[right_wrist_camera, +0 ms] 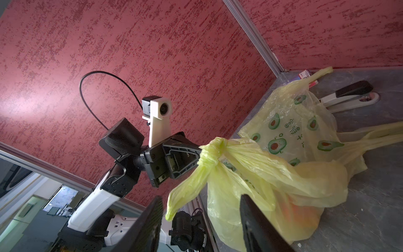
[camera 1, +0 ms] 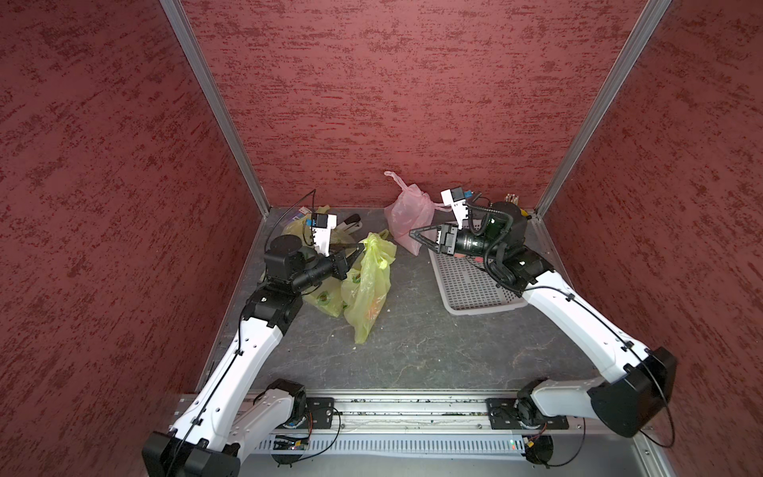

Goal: Place the peach into a plastic bag & tie a knot
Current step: Tie the plastic bag at the center of the board.

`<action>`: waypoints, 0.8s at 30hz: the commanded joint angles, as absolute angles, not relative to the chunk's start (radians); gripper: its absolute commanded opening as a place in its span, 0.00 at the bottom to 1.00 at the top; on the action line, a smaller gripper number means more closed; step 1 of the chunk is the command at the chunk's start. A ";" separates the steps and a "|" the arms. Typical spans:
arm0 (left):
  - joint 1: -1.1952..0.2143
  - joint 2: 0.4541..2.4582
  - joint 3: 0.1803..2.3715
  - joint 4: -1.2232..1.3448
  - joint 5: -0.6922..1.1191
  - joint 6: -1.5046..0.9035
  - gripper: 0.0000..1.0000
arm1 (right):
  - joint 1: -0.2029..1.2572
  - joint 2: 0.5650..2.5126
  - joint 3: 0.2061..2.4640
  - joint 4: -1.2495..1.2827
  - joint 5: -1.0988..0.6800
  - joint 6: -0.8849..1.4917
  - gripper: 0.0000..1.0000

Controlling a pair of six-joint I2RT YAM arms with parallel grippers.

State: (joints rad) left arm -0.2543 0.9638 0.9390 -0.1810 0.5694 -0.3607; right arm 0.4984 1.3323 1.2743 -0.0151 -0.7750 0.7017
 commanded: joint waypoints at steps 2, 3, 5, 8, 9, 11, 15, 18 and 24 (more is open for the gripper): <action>-0.266 0.965 0.969 -0.213 0.529 -0.319 0.00 | 0.528 1.321 1.276 0.011 -0.741 0.766 0.59; -0.272 0.965 0.971 -0.221 0.520 -0.313 0.00 | 0.538 1.323 1.278 0.017 -0.742 0.774 0.59; -0.282 0.968 0.975 -0.234 0.505 -0.300 0.00 | 0.560 1.331 1.291 0.017 -0.740 0.778 0.59; -0.299 0.969 0.980 -0.255 0.480 -0.284 0.00 | 0.591 1.349 1.326 -0.013 -0.731 0.764 0.60; -0.305 0.969 0.980 -0.261 0.472 -0.278 0.00 | 0.599 1.355 1.338 -0.023 -0.727 0.758 0.60; -0.315 0.970 0.982 -0.271 0.454 -0.265 0.00 | 0.611 1.361 1.346 -0.029 -0.719 0.752 0.62; -0.331 0.979 0.986 -0.289 0.425 -0.244 0.00 | 0.626 1.379 1.353 -0.031 -0.716 0.744 0.65; -0.338 0.988 0.983 -0.286 0.414 -0.235 0.00 | 0.630 1.395 1.353 -0.038 -0.718 0.733 0.66; -0.341 1.000 0.982 -0.277 0.402 -0.220 0.00 | 0.630 1.428 1.365 -0.070 -0.717 0.696 0.71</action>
